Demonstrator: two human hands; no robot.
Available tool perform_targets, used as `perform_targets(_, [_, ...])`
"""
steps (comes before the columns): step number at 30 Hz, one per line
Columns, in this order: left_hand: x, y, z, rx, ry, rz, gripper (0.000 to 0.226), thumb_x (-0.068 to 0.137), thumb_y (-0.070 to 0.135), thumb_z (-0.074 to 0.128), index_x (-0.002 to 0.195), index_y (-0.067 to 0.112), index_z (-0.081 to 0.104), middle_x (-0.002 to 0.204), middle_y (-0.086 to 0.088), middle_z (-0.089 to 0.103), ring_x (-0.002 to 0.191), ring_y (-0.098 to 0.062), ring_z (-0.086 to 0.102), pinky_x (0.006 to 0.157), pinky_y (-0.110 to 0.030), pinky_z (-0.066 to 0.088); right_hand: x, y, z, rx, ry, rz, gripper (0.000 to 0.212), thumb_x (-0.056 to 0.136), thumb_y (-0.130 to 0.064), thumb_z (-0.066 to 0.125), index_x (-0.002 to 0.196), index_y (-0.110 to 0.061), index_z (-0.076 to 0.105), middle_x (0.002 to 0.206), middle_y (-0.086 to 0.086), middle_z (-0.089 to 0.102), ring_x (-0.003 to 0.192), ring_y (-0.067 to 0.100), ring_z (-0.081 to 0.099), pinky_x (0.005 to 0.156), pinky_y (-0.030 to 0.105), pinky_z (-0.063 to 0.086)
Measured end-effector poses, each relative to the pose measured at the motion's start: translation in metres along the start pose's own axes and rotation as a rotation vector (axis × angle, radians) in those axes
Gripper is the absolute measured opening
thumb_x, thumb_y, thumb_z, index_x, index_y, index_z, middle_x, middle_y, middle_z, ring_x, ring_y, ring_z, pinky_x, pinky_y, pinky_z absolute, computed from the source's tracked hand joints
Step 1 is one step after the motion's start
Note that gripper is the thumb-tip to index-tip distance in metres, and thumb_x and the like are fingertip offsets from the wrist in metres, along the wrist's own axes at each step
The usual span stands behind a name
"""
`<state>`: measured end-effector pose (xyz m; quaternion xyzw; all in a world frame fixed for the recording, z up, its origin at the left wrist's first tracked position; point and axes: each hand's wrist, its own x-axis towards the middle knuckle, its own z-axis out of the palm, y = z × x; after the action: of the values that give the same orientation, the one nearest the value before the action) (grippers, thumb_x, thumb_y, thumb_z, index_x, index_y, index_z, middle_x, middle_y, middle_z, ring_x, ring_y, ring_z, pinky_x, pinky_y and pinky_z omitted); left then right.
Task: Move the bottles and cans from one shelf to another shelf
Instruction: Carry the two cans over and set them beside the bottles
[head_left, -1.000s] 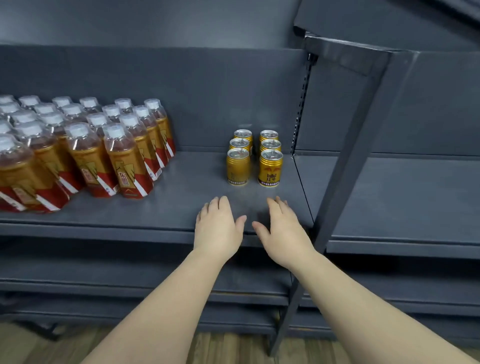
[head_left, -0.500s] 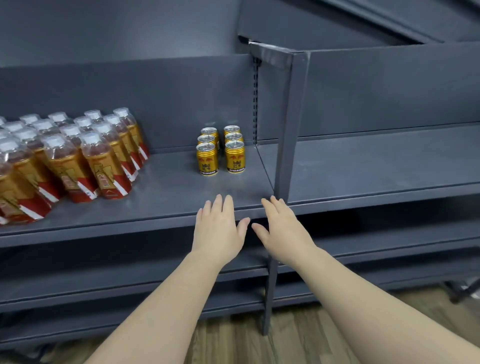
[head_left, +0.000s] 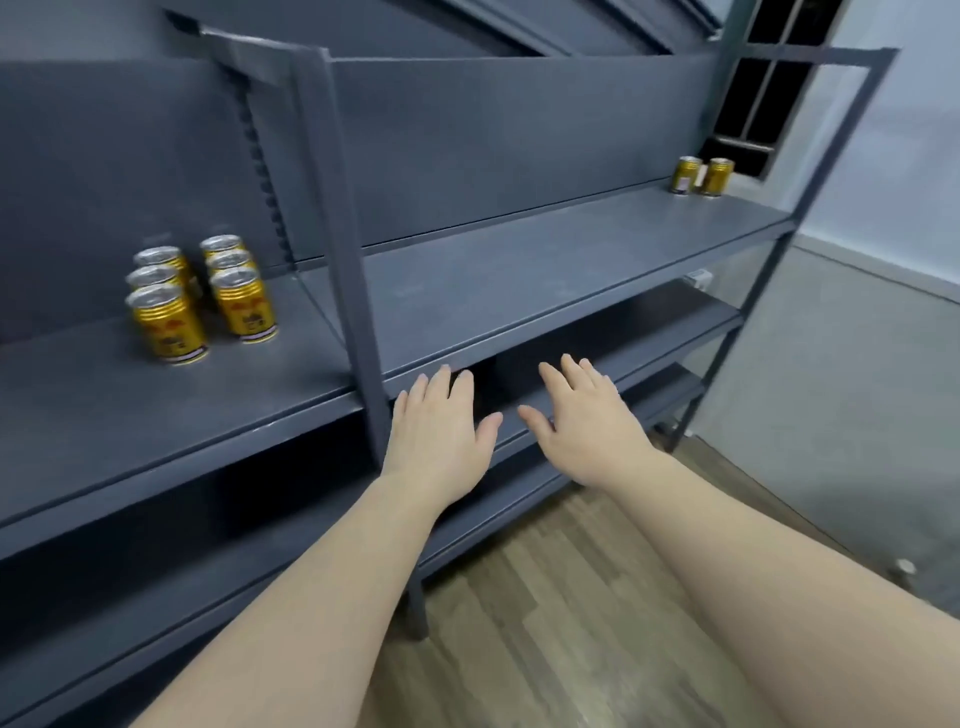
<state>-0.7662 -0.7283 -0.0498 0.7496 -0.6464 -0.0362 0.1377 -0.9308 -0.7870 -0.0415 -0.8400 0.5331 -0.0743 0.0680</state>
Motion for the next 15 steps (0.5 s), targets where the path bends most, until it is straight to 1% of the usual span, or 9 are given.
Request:
perform_targets(3, [0.021,0.038,0.009,0.006,-0.014,0.064,0.061,0.103,0.049,0.037,0.152,0.014,0.029,0.163,-0.01,0.022,0.15,-0.033,0.017,0.122,-0.047,0.015,-0.002,0.044,-0.009,-0.026,-0.017,0.083,0.068,0.103,-0.055,0.03,0.157,-0.015,0.019,0.164,0.014,0.018,0.152,0.032,0.012,0.122,0.047,0.015])
perform_targets(8, [0.065,0.107,0.026,0.025,-0.034,0.14,0.062,0.103,0.05,0.036,0.154,0.016,0.026,0.164,-0.008,0.022,0.15,-0.032,0.016,0.123,-0.047,0.012,0.003,0.121,-0.029,0.004,-0.007,0.179,0.066,0.104,-0.054,0.029,0.158,-0.017,0.018,0.165,0.014,0.017,0.153,0.032,0.01,0.124,0.048,0.01])
perform_targets(11, [0.093,0.153,0.037,0.069,-0.015,0.184,0.062,0.102,0.05,0.036,0.153,0.016,0.028,0.162,-0.009,0.026,0.149,-0.031,0.021,0.122,-0.047,0.016,0.011,0.175,-0.043,0.006,0.014,0.221,0.064,0.104,-0.053,0.03,0.157,-0.018,0.021,0.163,0.014,0.022,0.151,0.033,0.015,0.123,0.048,0.013])
perform_targets(15, [0.127,0.208,0.053,0.046,-0.029,0.215,0.063,0.102,0.049,0.038,0.154,0.015,0.027,0.162,-0.01,0.025,0.149,-0.033,0.021,0.122,-0.047,0.015,0.023,0.244,-0.053,-0.006,0.022,0.287,0.065,0.102,-0.055,0.029,0.156,-0.018,0.025,0.157,0.014,0.033,0.146,0.034,0.026,0.12,0.05,0.02])
